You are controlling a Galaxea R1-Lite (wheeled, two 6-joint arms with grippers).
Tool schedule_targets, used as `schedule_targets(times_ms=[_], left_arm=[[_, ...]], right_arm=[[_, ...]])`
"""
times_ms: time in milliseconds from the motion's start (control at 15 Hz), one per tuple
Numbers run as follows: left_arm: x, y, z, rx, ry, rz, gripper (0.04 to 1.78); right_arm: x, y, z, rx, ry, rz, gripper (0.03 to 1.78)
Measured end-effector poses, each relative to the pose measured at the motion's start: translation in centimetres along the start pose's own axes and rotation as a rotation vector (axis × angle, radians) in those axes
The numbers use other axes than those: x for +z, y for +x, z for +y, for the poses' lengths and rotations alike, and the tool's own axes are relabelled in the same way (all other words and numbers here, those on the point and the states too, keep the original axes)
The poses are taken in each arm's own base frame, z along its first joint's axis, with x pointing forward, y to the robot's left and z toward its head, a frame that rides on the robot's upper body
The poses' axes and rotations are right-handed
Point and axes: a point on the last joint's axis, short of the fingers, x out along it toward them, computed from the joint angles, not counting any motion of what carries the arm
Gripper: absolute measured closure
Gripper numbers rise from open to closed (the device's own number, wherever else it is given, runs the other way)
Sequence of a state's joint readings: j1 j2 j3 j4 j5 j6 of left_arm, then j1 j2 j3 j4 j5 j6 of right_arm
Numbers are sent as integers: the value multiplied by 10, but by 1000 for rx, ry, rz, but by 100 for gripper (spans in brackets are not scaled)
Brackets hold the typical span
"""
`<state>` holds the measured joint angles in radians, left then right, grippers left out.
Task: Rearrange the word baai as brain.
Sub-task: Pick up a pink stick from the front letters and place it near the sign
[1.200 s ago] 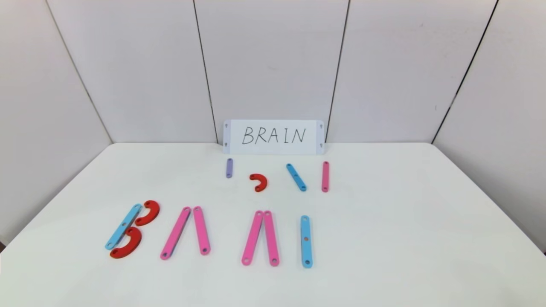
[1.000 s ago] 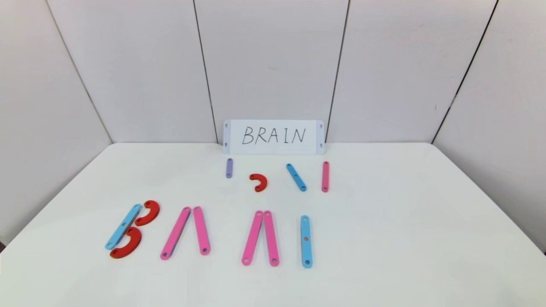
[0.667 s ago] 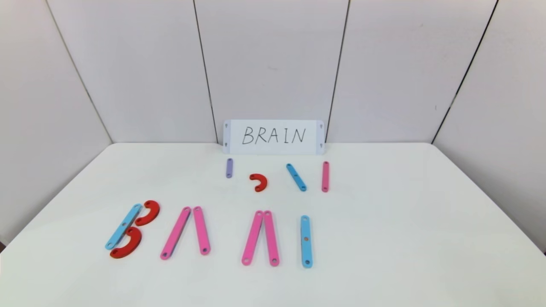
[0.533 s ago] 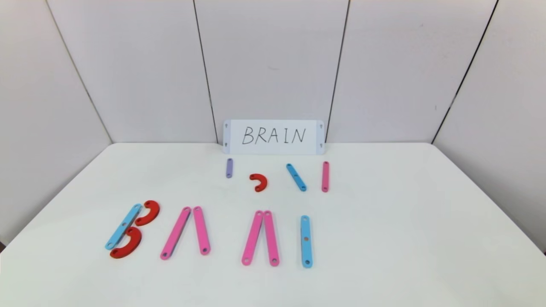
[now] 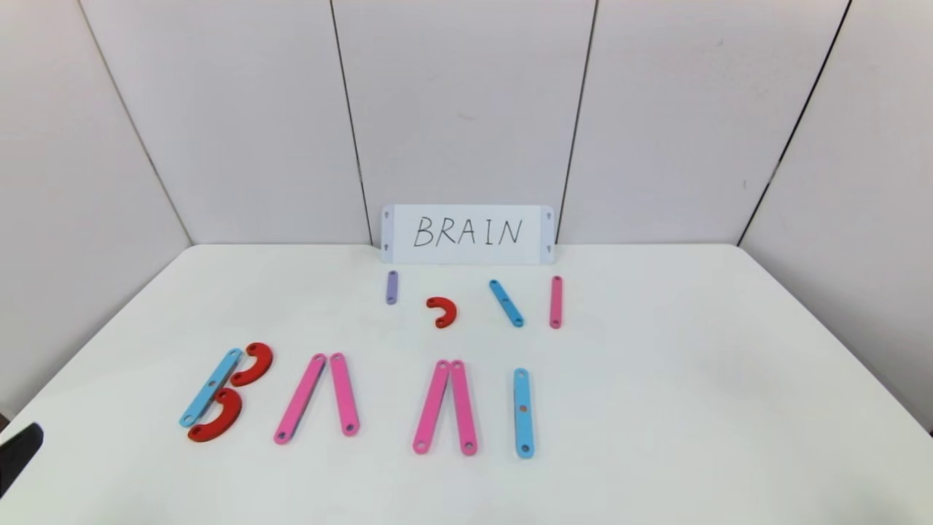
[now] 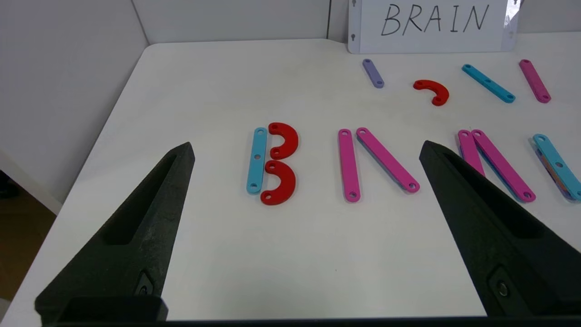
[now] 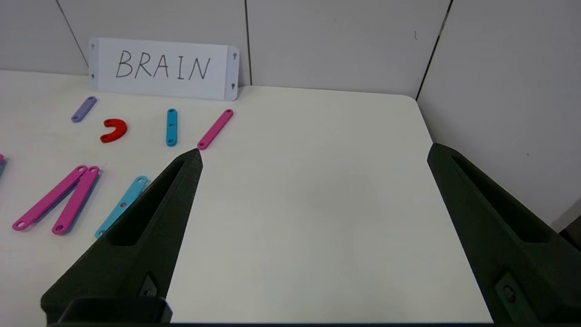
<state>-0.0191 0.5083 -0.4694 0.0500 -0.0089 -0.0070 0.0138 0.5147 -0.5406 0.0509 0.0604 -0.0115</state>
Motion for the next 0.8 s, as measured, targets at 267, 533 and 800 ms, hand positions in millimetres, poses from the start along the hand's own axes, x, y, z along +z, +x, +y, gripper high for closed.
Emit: schedule_targets(times_ms=[267,533,800], left_arm=[[52,56,0,0,2,91,8],[74,126,0,-11,26,234,8],[72,182,-1,-103,75,452,8]], right_arm=[[45,50,-2,27,7,67,8],[67,102,0,75,13,198,8],[62,156,8,202,32,389,8]])
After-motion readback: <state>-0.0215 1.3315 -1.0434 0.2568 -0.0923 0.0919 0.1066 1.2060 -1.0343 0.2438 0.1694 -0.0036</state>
